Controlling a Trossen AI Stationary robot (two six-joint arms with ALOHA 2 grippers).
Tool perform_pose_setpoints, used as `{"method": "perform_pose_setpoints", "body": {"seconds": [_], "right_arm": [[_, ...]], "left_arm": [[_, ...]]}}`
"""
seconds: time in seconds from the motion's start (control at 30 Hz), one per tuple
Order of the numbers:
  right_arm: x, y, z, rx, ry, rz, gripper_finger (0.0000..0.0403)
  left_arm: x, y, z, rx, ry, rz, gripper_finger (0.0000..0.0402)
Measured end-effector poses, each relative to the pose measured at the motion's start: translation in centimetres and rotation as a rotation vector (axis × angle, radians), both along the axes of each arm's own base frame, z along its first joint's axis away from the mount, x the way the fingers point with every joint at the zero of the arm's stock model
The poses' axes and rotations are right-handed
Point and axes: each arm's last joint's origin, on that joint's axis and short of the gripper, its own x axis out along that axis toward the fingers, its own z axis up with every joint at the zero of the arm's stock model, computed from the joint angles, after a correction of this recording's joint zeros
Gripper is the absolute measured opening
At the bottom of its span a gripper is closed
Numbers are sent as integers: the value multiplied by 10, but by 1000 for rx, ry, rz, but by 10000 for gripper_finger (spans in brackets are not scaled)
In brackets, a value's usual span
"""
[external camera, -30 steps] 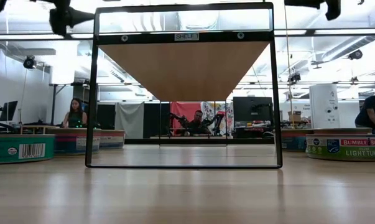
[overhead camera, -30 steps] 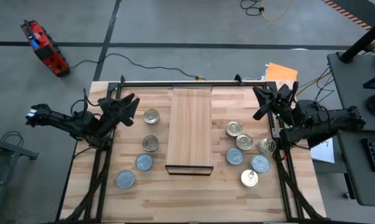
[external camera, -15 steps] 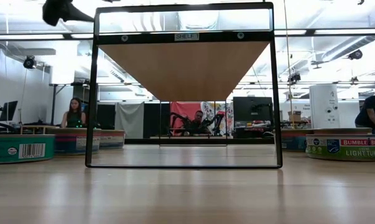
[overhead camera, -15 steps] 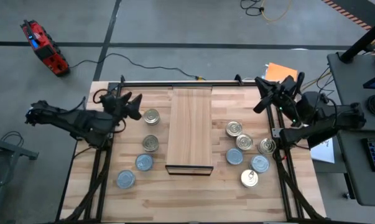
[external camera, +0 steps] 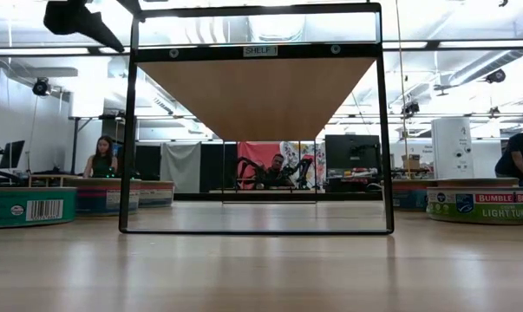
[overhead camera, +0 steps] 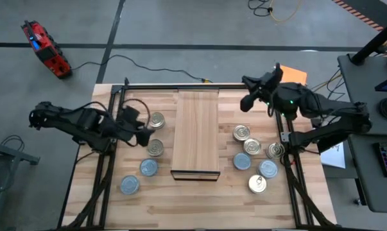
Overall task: Stack canned seafood by type on shelf
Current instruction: Put the blue-pink tuna can on the shelf
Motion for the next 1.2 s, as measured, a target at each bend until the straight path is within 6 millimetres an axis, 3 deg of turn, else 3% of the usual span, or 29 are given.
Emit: {"method": "perform_pose_setpoints", "body": {"seconds": [0.3, 0.5, 0.7, 0.87, 1.07, 1.2], "right_arm": [[23, -30, -10, 252, 142, 65, 9], [18, -37, -9, 315, 159, 49, 9], [10, -36, -2, 310, 110, 47, 9], [9, -35, -1, 309, 106, 47, 9], [13, -36, -4, 316, 113, 43, 9], [14, -36, -4, 326, 105, 39, 9]], "left_arm": [[9, -9, -16, -132, 201, -147, 304], [-10, -6, -26, -333, 377, 69, 304], [-10, -3, -34, -380, 253, 92, 292], [-6, 5, -57, -407, 189, 146, 275], [-3, 24, -95, -413, 242, 280, 272], [1, 36, -112, -402, 260, 209, 272]]}}
